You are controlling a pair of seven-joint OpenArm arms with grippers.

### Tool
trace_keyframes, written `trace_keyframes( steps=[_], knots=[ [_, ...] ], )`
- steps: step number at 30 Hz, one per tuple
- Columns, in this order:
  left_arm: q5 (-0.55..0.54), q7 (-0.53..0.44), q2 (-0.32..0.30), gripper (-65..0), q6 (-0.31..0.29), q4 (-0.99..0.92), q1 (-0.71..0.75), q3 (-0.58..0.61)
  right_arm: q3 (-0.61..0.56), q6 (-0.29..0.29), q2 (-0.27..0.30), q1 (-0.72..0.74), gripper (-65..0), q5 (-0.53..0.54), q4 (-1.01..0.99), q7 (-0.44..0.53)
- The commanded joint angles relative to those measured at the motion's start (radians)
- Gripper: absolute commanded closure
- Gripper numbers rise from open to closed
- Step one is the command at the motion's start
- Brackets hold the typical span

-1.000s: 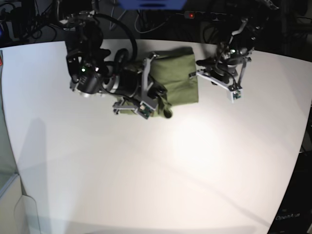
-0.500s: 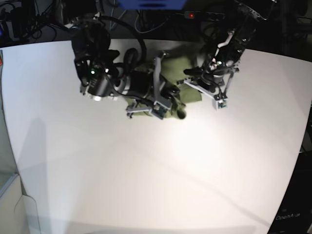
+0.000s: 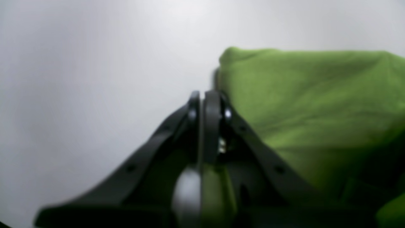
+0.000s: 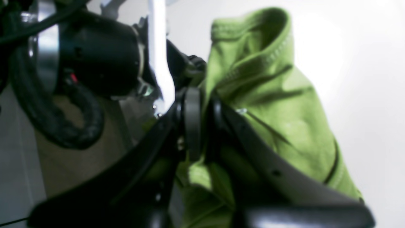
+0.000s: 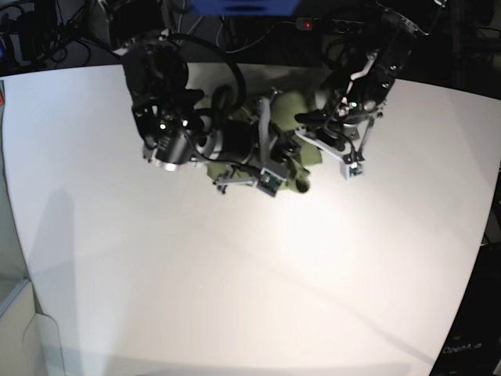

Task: Fold the T-shirt properly

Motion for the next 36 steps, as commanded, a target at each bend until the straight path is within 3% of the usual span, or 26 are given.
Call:
trace_keyframes(
  steps=[1,5,12,17,30,32,34,36],
  knots=[
    [-0.002,-0.009,-0.007,-2.3,-0.002,0.017,-0.009,-0.004,-0.002,0.003,-0.005,0.012,-1.0,0.023,0.013,0.015],
    [-0.002,-0.01,-0.013,-2.3,-0.002,0.017,-0.012,-0.006,-0.007,0.003,-0.005,0.012,-2.8,0.023,0.013,0.015],
    [-0.002,-0.01,-0.014,-2.3,-0.002,0.017,-0.014,-0.006,-0.002,0.003,-0.002,0.012,-28.3,0.02,0.013,0.015],
    [-0.002,-0.01,-0.014,-2.3,-0.002,0.017,-0.015,-0.006,-0.008,0.003,-0.001,0.012,-38.3,0.02,0.013,0.013],
    [-0.004,-0.009,-0.042,-2.3,-0.002,0.087,-0.004,-0.006,-0.002,0.003,0.065,0.02,-38.0,0.023,0.113,0.016],
    [-0.004,-0.009,-0.042,-2.3,-0.002,0.084,-0.003,-0.002,0.0,0.003,0.099,0.04,-37.9,0.023,0.115,0.018],
    [0.002,-0.009,-0.042,-2.3,-0.002,0.084,0.017,-0.004,0.003,0.003,0.128,0.044,-36.3,0.021,0.115,0.024],
    [0.005,-0.012,-0.042,-2.3,-0.002,0.084,0.028,-0.006,0.003,0.003,0.159,0.05,-30.8,0.021,0.115,0.05]
  ],
)
